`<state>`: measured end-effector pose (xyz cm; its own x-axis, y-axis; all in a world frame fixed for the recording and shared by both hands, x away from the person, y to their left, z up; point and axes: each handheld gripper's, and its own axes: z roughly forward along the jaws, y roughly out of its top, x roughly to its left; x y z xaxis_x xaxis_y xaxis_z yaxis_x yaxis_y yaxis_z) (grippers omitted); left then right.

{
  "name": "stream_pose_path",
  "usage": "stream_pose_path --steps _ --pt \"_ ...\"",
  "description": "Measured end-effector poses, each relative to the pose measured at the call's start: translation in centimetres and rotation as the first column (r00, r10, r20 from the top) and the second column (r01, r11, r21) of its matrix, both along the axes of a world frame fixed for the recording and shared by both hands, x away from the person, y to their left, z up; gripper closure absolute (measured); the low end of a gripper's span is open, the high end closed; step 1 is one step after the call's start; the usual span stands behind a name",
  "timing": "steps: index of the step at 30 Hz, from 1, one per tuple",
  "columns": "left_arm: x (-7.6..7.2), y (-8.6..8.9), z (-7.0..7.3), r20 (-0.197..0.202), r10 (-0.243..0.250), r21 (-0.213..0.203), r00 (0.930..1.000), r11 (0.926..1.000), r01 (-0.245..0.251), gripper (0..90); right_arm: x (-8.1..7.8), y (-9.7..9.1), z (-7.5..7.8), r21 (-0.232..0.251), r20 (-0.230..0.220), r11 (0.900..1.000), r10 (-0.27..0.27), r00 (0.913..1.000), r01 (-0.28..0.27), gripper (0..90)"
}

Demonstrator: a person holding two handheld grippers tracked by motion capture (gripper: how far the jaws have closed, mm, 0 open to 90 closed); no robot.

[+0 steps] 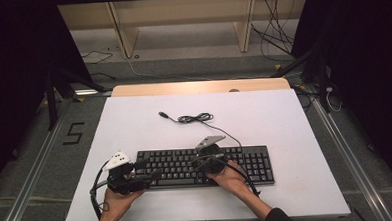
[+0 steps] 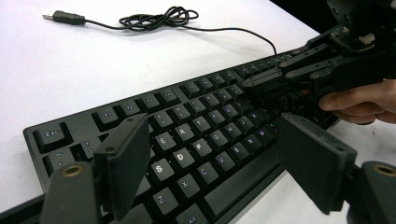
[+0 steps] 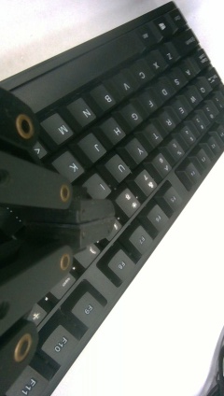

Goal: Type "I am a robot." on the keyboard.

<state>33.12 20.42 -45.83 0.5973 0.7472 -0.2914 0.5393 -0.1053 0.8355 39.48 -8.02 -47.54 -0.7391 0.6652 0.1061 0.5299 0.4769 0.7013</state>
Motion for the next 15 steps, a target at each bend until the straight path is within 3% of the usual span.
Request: stream_pose_path --steps 9,15 --pt "0.0 0.3 0.1 0.009 0.012 -0.011 0.9999 0.9999 -0.012 25.6 -0.4 -0.7 1.2 0.099 0.025 0.9950 -0.015 0.9996 0.013 84.0" --pt "0.0 0.4 0.1 0.015 0.013 -0.011 0.9998 0.9999 -0.013 25.6 -0.9 -1.1 2.0 0.167 0.037 0.9858 0.003 0.9993 -0.010 56.8"
